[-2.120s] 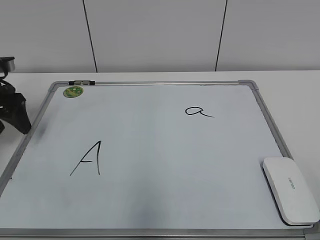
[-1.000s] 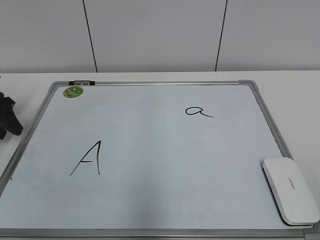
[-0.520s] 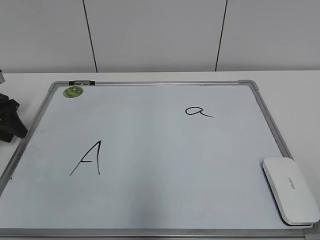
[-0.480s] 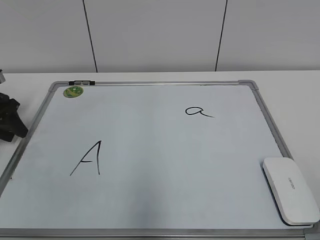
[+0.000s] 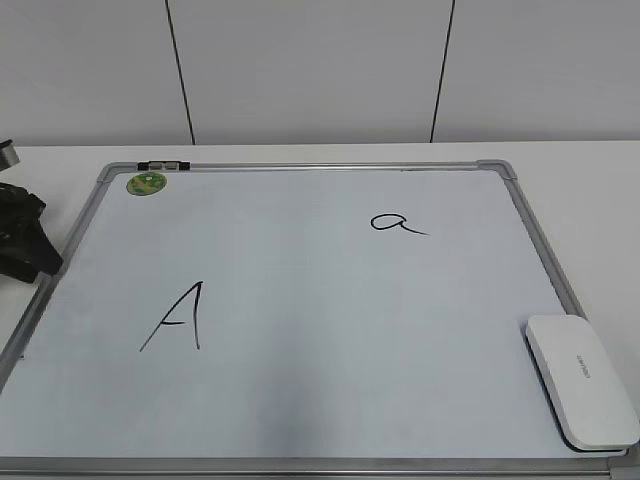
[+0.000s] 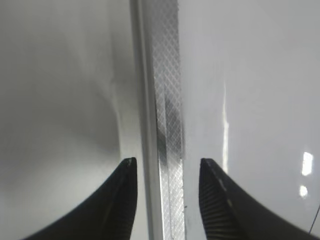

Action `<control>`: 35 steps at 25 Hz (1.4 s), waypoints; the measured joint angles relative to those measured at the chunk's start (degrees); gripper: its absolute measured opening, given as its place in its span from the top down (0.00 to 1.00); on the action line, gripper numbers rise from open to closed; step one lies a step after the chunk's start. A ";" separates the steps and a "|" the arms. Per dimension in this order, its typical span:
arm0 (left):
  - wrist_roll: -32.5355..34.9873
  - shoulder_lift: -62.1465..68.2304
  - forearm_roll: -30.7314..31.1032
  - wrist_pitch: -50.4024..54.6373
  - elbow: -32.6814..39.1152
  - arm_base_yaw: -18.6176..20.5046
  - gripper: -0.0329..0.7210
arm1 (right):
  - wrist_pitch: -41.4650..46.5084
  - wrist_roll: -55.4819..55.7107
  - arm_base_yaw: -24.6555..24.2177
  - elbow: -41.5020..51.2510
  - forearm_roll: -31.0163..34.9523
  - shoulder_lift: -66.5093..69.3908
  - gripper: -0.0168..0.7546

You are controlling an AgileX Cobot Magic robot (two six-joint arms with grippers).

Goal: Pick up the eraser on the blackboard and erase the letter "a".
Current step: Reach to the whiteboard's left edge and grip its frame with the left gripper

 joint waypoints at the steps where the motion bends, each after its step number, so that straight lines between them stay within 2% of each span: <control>1: 0.00 0.25 0.00 0.02 0.00 0.00 0.56 | 0.00 0.00 0.00 0.00 0.00 0.00 0.22; 8: 0.00 0.78 0.00 0.12 -0.03 0.00 0.65 | 0.00 0.00 0.00 0.00 0.00 0.00 0.22; 19: 0.00 1.24 -0.41 0.21 -0.13 0.00 0.69 | 0.00 0.00 0.00 0.00 0.04 0.00 0.22; 35: 0.00 2.41 -0.92 1.38 -0.13 0.00 0.70 | 0.00 0.00 0.00 0.00 0.26 0.00 0.22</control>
